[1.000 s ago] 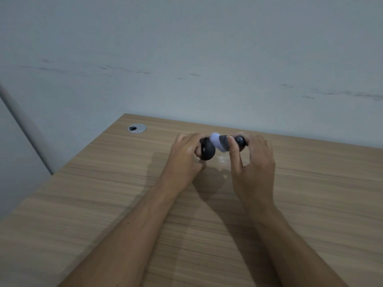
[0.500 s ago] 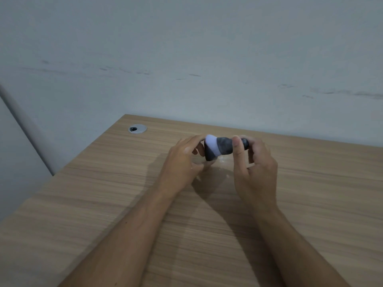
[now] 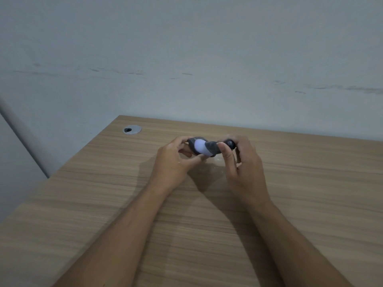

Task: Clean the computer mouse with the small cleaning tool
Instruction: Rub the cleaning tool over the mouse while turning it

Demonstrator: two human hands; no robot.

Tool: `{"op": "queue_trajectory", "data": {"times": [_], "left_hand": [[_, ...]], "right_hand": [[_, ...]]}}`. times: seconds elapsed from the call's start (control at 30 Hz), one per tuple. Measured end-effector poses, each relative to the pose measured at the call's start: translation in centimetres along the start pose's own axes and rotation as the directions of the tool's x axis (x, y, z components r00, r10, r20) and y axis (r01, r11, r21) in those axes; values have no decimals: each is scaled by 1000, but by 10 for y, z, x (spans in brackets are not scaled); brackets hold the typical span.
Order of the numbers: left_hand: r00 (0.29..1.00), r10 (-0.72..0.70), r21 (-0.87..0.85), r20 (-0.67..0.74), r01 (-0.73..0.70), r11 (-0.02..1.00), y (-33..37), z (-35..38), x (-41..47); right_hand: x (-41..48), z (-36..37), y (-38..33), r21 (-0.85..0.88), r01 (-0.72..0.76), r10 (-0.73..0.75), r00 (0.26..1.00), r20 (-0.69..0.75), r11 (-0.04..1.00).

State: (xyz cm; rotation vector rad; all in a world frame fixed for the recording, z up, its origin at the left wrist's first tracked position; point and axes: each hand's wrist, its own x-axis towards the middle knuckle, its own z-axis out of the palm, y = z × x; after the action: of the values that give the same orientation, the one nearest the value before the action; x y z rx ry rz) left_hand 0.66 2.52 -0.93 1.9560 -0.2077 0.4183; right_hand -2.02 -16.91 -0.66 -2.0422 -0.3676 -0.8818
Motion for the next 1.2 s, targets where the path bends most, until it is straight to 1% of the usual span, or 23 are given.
{"op": "queue_trajectory", "data": {"times": [0.1, 0.2, 0.3, 0.33, 0.4, 0.47, 0.53, 0.6, 0.67, 0.77, 0.83, 0.9, 0.97, 1.0, 1.1, 1.17, 1.2], "left_hand": [[999, -40, -60, -31, 38, 997, -1, -3, 1], [997, -69, -62, -21, 68, 996, -1, -4, 3], [997, -71, -22, 4, 71, 997, -1, -2, 2], [997, -73, -16, 1, 73, 997, -1, -3, 1], [996, -83, -39, -16, 83, 996, -3, -5, 2], [994, -101, -70, -36, 99, 993, -5, -6, 3], [993, -114, -67, -32, 112, 991, -5, -6, 4], [993, -118, -48, -7, 117, 992, -4, -4, 4], [993, -115, -48, 12, 115, 992, -3, -4, 3], [992, -126, -115, -5, 125, 986, -6, -6, 4], [992, -126, -133, -11, 124, 983, -5, -7, 4], [993, -120, -109, -1, 119, 987, -4, -6, 4], [993, -120, -92, 18, 121, 988, -2, -4, 3], [993, -119, -98, 22, 120, 988, -3, -3, 3], [993, -116, -132, 6, 116, 984, -8, -5, 4], [993, -121, -136, 13, 122, 983, -8, -6, 4], [992, -121, -127, 19, 122, 984, -8, -6, 4]], "right_hand": [[1, -3, 10, -92, -3, -1, 999, -46, 996], [2, -8, 6, -80, 10, -18, 995, -97, 997], [0, -3, -4, -60, 121, -121, 993, -9, 991], [0, -1, -2, -62, 135, -134, 991, 16, 989], [2, 1, 5, -92, 118, -118, 993, 6, 989], [3, -3, 10, -128, 80, -87, 995, -54, 988], [2, -6, 7, -96, 62, -70, 994, -84, 993], [1, -5, 1, -65, 104, -106, 994, -35, 992], [-1, 0, 3, -70, 124, -123, 992, 14, 990], [3, 0, 14, -127, 57, -62, 997, -36, 990], [2, -4, 12, -103, 14, -21, 997, -71, 995], [0, -5, 2, -61, 42, -46, 998, -52, 997], [-1, -2, -2, -55, 92, -92, 996, -6, 994], [-1, 1, 0, -62, 91, -92, 996, -1, 994], [2, 1, 13, -111, -13, 6, 998, -65, 994], [2, -3, 15, -86, -93, 83, 991, -107, 992], [1, -4, 12, -61, -102, 95, 989, -116, 993]]}}
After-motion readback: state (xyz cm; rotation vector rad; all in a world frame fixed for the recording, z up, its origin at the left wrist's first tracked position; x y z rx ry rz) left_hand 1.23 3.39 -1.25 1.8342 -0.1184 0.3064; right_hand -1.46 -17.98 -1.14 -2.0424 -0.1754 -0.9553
